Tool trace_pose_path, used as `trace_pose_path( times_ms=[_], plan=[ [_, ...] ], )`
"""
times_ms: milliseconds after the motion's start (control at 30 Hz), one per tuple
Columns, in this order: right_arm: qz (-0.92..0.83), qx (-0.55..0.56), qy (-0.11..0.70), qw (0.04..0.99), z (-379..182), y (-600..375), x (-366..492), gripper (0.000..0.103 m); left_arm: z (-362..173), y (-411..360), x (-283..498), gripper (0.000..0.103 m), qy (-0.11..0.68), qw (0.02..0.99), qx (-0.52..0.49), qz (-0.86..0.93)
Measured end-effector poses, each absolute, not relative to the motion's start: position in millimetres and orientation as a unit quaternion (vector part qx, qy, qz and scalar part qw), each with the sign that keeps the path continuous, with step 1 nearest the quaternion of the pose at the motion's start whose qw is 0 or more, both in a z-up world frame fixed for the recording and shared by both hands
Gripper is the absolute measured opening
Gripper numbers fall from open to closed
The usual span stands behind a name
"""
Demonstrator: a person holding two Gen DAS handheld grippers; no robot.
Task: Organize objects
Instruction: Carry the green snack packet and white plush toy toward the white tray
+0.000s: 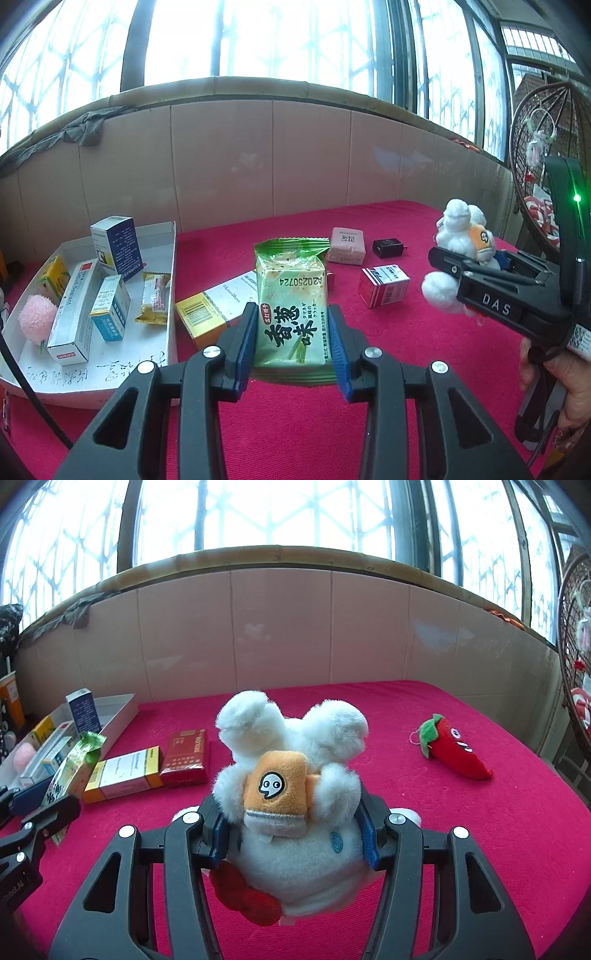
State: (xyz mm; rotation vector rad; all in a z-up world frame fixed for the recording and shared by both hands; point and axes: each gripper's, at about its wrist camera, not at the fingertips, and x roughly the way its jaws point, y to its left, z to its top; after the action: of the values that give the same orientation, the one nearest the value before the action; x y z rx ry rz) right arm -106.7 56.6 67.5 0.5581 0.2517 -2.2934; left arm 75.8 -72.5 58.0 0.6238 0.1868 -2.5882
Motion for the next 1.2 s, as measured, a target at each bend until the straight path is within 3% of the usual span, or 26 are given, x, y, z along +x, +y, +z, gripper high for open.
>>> trace_pose_path(
  times_ms=[1200],
  plan=[
    [-0.859,0.209,0.151,0.443,79.6,4.5,-39.3,0.055,82.3,-111.8,140.1,0.036,0.119,0.288,0.168,-0.935]
  ],
)
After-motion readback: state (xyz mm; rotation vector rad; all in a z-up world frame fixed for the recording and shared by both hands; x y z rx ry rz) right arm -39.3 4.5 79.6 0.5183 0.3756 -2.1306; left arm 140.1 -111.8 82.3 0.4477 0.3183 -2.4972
